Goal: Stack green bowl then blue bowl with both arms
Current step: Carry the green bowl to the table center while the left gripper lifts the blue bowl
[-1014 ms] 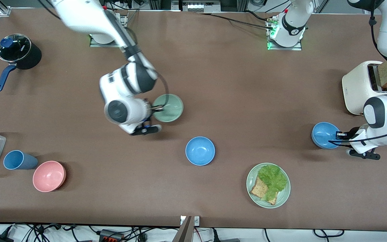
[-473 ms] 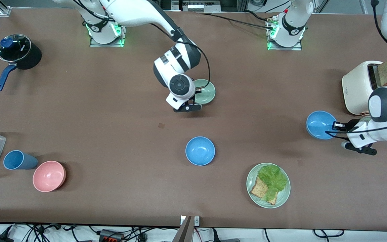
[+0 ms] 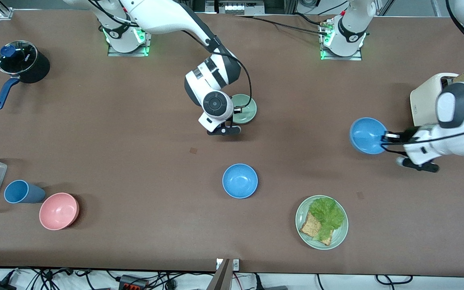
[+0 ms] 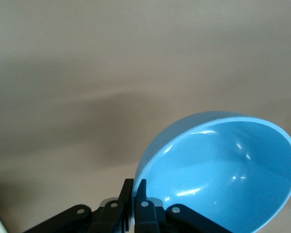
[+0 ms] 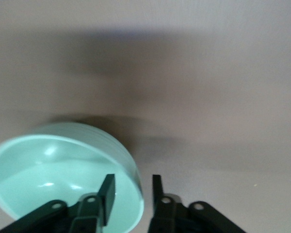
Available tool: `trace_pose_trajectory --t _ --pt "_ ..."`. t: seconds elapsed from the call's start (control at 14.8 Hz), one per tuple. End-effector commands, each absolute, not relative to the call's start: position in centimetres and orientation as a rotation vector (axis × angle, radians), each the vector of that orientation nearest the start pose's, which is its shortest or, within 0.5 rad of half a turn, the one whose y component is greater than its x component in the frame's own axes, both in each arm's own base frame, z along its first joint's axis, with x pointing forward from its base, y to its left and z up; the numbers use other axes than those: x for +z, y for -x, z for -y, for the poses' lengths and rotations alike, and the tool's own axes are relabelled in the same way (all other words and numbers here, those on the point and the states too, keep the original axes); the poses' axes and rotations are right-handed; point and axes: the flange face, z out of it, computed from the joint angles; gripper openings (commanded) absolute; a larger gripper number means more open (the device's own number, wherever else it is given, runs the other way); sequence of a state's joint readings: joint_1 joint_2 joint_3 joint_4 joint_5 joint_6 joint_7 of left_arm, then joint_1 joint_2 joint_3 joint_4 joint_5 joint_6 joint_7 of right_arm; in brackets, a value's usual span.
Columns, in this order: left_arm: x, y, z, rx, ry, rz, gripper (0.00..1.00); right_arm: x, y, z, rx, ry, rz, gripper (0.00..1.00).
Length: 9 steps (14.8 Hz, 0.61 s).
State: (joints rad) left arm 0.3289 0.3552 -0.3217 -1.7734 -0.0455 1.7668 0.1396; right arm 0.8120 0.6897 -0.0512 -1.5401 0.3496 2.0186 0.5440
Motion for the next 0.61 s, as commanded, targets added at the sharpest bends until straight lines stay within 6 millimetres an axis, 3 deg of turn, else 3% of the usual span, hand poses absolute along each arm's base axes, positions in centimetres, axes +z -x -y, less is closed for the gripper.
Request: trace_pose_trajectory --t 0.0,0.14,0.27,0.54 --pt "36.4 -57.3 5.4 0.57 3.265 -0.062 0.01 32.5 -51.7 -45.2 0.375 2.957 -0.05 1.0" --pt "36.6 -56.6 9.4 0.568 3.259 0.055 0.01 36.5 -55.1 -41.0 0.27 2.94 -0.122 1.0" --pt "35.4 -55.5 13.1 0.582 3.272 0.184 0.01 38.9 -57.6 -37.2 0.179 2.978 -0.153 1.0" --pt "32.6 -52.0 21.2 0.52 3.305 0.427 0.0 40.8 -61.6 -30.1 0.041 3.063 -0.117 1.0"
